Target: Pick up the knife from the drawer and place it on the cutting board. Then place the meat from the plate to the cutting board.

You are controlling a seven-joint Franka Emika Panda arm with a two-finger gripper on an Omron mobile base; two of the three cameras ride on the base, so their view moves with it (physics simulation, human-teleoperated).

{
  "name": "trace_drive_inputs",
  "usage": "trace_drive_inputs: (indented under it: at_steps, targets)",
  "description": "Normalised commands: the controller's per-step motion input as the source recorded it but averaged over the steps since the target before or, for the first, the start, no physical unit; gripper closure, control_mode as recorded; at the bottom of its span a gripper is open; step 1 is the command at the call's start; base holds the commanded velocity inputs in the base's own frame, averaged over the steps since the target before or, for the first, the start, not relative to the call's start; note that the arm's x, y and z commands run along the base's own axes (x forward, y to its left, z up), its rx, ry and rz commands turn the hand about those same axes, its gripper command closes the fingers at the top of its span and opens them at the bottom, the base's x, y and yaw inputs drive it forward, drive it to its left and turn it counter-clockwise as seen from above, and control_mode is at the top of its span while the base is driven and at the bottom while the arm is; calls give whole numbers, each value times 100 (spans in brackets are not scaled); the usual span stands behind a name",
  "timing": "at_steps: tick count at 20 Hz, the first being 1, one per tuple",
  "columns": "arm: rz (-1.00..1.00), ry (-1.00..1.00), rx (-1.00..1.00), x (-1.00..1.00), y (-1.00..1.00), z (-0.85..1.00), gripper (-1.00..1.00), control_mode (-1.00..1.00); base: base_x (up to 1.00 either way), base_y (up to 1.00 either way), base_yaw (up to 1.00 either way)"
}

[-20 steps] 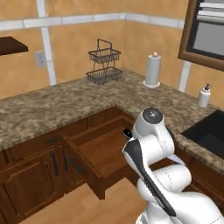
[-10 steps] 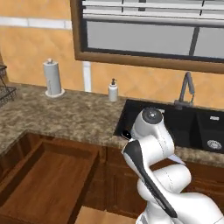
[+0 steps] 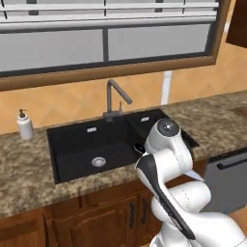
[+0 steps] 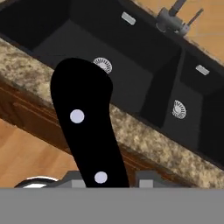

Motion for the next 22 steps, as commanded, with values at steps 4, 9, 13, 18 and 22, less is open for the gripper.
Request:
trace_drive_inputs:
  at_steps: [4,9,13,18,22]
  targets:
    - [0,0,0,0,0,0,100,100,0,-59,-79]
    - [0,0,0,0,0,0,100,100,32,-56,-37]
    - [0,0,0,0,0,0,100,100,17,-91,24]
    - [0,0,0,0,0,0,100,100,14,-100,22]
    - [0,0,0,0,0,0,100,100,20,-100,21]
